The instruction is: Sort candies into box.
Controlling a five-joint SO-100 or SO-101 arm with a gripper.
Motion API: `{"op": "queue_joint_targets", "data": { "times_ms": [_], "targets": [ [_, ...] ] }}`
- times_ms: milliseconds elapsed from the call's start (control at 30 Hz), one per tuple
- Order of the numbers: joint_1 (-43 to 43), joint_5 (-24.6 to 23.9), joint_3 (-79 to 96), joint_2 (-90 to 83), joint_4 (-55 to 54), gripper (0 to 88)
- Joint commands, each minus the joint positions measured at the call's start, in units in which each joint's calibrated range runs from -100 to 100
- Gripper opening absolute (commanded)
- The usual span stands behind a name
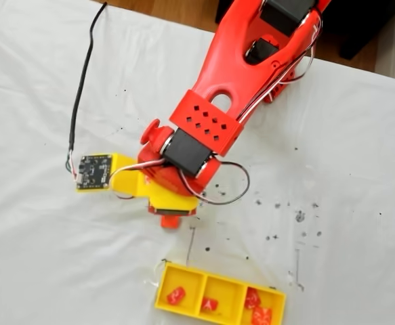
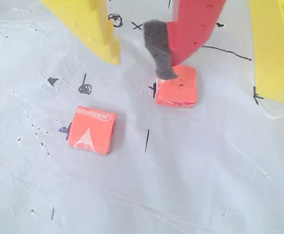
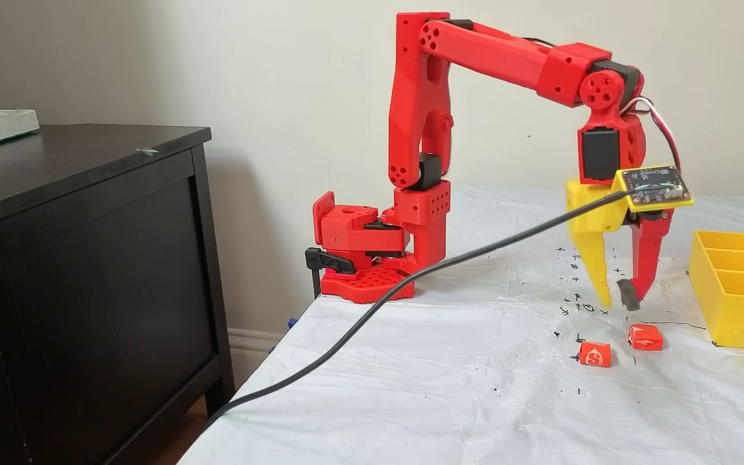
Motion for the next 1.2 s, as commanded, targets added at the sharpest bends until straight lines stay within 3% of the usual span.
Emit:
{"op": "queue_joint_targets", "data": {
  "times_ms": [0, 167, 1167],
  "targets": [
    [-0.1, 0.2, -6.1, 0.0, 0.2, 23.8],
    [-0.5, 0.2, -7.3, 2.2, 0.3, 31.2],
    [-4.0, -1.2, -14.4, 14.0, -0.5, 33.1]
  ]
}}
